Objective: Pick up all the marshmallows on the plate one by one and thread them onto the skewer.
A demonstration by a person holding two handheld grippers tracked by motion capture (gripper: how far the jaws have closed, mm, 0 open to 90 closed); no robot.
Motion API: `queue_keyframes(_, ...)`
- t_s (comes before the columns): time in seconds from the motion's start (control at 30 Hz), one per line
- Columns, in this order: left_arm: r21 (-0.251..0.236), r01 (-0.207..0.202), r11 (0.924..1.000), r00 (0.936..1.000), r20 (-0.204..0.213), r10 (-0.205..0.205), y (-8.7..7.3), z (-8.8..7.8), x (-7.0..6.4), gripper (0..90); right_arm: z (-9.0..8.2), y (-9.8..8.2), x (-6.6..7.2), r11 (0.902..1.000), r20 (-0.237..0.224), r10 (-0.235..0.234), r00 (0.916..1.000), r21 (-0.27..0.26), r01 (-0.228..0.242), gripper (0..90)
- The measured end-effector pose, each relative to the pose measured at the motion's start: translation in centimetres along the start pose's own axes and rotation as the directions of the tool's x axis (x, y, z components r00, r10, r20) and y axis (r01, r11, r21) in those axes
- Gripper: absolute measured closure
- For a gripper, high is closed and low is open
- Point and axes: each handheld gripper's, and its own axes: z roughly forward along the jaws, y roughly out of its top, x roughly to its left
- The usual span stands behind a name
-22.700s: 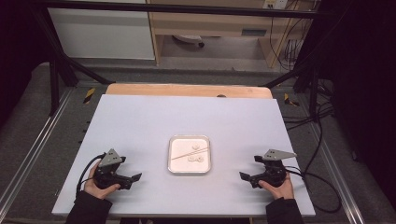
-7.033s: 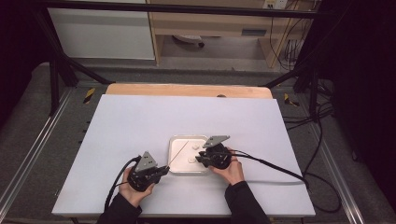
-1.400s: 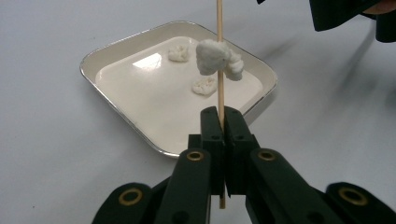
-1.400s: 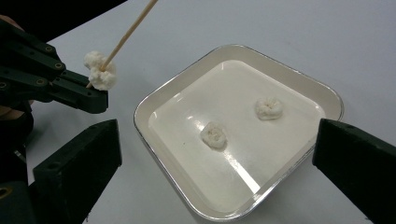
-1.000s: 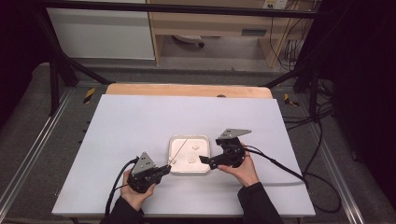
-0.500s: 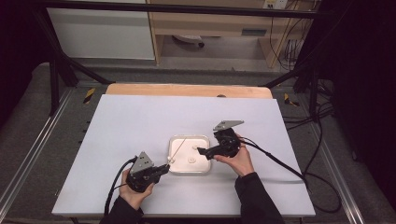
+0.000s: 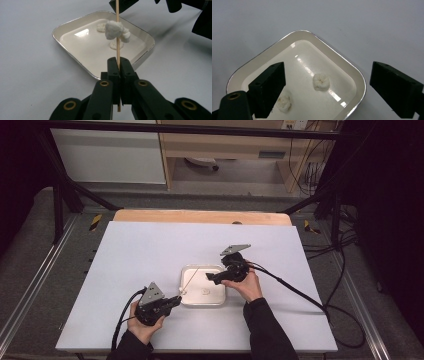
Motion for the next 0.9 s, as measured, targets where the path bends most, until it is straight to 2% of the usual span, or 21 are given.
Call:
queue_keyframes(0.2, -0.002, 0.0, 1.0, 1.0, -0.001, 0.0, 0.0, 0.0, 0.0, 88.2, 1.0, -0.1, 0.0, 1.0, -0.003, -0.005, 1.0, 0.003, 0.005, 18.8)
queue_keyframes(0.4, 0.001, 0.0, 1.0, 1.0, 0.0, 0.0, 0.0, 0.0, 0.0, 88.1, 2.0, -0.6, -0.1, 0.9987, -0.012, -0.021, 0.9997, 0.046, 0.022, 26.6)
queue_keyframes(0.53, 0.001, -0.001, 1.0, 1.0, 0.001, 0.001, 0.0, 0.0, 0.0, 88.1, 2.6, -1.0, 0.0, 0.9982, -0.021, -0.033, 0.9992, 0.049, 0.034, 35.0)
queue_keyframes(0.7, 0.002, 0.001, 1.0, 1.0, 0.002, -0.001, 0.0, 0.1, 0.0, 88.1, 2.8, -1.2, 0.3, 0.9984, -0.03, -0.048, 0.9984, 0.028, 0.049, 47.0)
queue_keyframes(0.9, 0.003, 0.001, 1.0, 1.0, 0.002, -0.001, 0.0, 0.1, 0.0, 88.1, 3.1, -1.4, 0.3, 0.9964, -0.04, -0.069, 0.9968, 0.046, 0.071, 57.6)
